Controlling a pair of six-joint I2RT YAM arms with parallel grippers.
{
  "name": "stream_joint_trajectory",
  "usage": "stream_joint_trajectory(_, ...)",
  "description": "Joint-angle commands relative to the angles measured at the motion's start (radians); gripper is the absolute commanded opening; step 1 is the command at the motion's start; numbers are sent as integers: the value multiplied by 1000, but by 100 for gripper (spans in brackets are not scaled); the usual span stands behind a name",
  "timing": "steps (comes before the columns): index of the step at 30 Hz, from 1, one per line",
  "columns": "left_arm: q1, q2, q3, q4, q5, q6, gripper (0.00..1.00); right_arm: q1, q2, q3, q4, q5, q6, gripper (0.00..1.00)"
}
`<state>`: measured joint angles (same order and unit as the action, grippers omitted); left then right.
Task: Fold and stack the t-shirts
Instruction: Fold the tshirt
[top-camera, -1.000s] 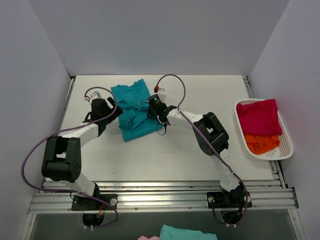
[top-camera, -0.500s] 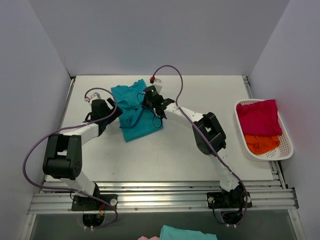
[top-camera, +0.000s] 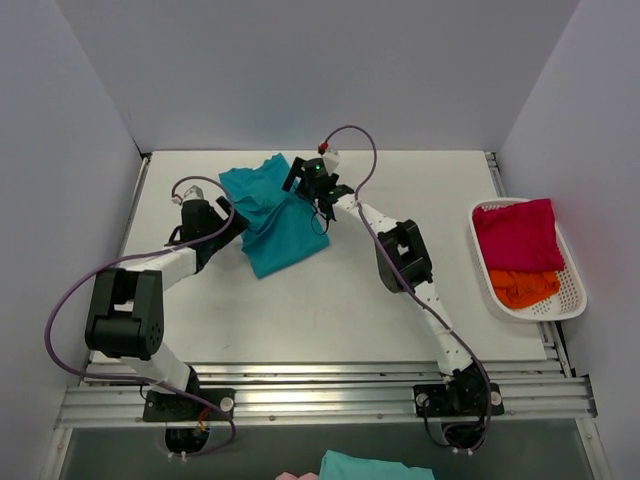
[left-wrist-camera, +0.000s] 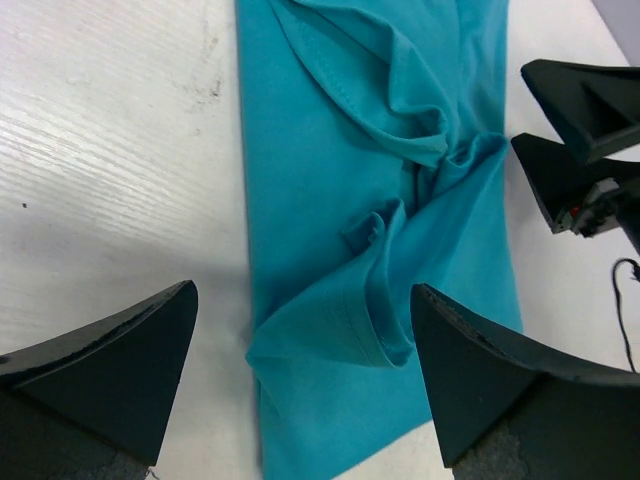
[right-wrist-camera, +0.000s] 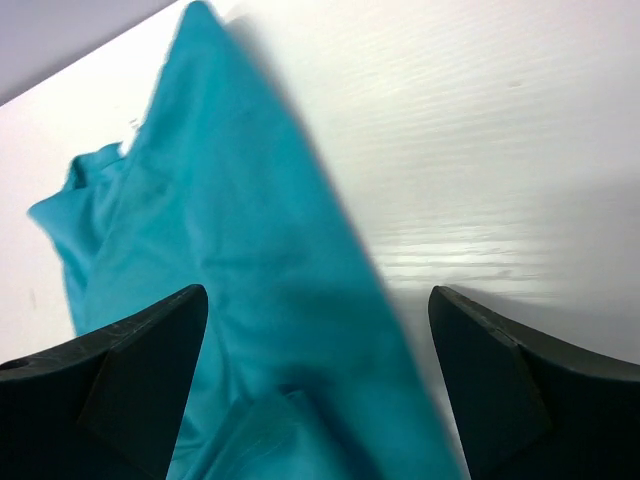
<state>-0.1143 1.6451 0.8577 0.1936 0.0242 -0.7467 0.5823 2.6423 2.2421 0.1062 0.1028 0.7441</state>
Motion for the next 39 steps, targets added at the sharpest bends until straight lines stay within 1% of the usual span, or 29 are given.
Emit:
stream_joint_trajectory(1,5,-102,-11,60,68,-17,96,-13,-100,-48,7,46,5,88)
stream_joint_trajectory(2,7,-120,-14,60,72,-22,96,-13,-125,-108,22,54,0,88)
stream_joint_trajectory(6,2,-240,-2,56,97,1,96,-15,-223,-220,49,104,-31,88)
stream_joint_trajectory(8,-2,-274,-2,78,149,15,97,-15,-280,-269,53,123,-43,88)
stream_joint_trajectory(9,-5,-293,-9,84,172,15,97,-16,-322,-332,56,141,-45,88)
stream_joint_trajectory(11,-31,-298,-22,95,203,4,98,-21,-372,-412,96,153,-43,88)
stream_joint_trajectory(12,-45,-292,-35,98,203,3,99,-25,-418,-490,107,158,-40,88)
stream_joint_trajectory(13,-80,-285,-45,118,198,3,100,-30,-441,-525,115,169,-31,88)
stream_joint_trajectory(16,-137,-229,-86,188,186,-2,100,-47,-504,-637,144,166,-22,88)
stream_joint_trajectory(17,-172,-193,-89,210,192,1,94,-53,-516,-659,154,166,-19,88)
stream_joint_trajectory(19,-203,-150,-82,250,206,9,94,-67,-545,-716,165,156,-14,88)
stream_joint_trajectory(20,-218,-102,-71,254,217,10,92,-71,-551,-733,177,155,-9,88)
stream_joint_trajectory(24,-226,2,-37,289,250,6,91,-93,-565,-774,185,133,-8,88)
stream_joint_trajectory(29,-219,105,36,262,229,41,90,-122,-565,-796,191,106,-9,87)
stream_joint_trajectory(33,-190,171,73,279,217,41,90,-134,-565,-806,202,92,-14,87)
stream_joint_trajectory(37,-128,235,127,293,227,46,90,-145,-559,-808,207,75,-20,86)
stream_joint_trajectory(38,-113,249,147,282,232,55,90,-148,-558,-808,207,72,-22,86)
stream_joint_trajectory(39,-96,269,199,245,240,75,90,-156,-555,-811,207,68,-22,86)
